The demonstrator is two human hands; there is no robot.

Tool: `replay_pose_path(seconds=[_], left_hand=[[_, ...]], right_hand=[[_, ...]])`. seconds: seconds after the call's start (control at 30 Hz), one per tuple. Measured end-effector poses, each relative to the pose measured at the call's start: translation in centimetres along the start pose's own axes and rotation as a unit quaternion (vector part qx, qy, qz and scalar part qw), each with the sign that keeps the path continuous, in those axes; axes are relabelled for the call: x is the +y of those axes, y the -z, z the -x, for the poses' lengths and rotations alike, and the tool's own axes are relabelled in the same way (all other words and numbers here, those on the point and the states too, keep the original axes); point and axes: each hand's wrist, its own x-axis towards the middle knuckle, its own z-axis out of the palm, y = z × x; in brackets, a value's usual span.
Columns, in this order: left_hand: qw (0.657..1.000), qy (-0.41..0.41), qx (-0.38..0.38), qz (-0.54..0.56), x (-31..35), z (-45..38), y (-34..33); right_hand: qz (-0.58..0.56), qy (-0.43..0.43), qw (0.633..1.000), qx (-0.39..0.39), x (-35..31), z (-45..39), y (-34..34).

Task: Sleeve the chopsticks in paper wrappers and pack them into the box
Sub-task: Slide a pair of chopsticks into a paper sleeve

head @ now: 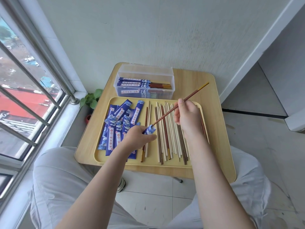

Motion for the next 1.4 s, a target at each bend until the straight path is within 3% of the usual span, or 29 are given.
replay_pose_path(seconds=[0.13, 0.33, 0.5, 0.6, 0.67, 0.77, 0.97, 1.2, 1.4], left_hand=[[0.997, -0.061, -0.04, 0.007, 1.0, 0.3, -0.1], [0.973, -0.042, -0.123, 0.19, 2.3, 0.7, -0.1], [0.949, -0.014, -0.065, 0.309, 0.5, 0.7, 0.1], [0.929, 0.018, -0.002, 0.369, -0.3, 0.4, 0.7], [0.913, 0.048, 0.021, 0.405, -0.3, 0.4, 1.2], [0.888, 0.087, 0.05, 0.449, 0.0, 0.6, 1.6], [0.886, 0.114, 0.076, 0.442, -0.2, 0.6, 1.7], [0.914, 0.098, 0.087, 0.385, -0.4, 0.6, 1.3], [0.914, 0.065, 0.097, 0.39, -0.1, 0.5, 1.2]], right_hand=[[0.01, -0.027, 0.997, -0.068, 0.5, 0.4, -0.9], [-0.029, -0.112, 0.978, -0.172, 1.2, 1.4, -2.3], [-0.005, -0.166, 0.969, -0.181, 1.8, 1.3, -3.2], [0.17, -0.119, 0.964, -0.167, 2.5, 1.5, -4.1], [0.303, -0.067, 0.933, -0.18, 3.1, 1.9, -5.1], [0.415, -0.011, 0.89, -0.187, 3.7, 2.9, -7.1], [0.498, 0.01, 0.848, -0.181, 4.9, 4.0, -8.7], [0.593, 0.001, 0.79, -0.155, 4.6, 4.3, -9.2], [0.586, 0.022, 0.798, -0.138, 5.2, 5.1, -9.1]])
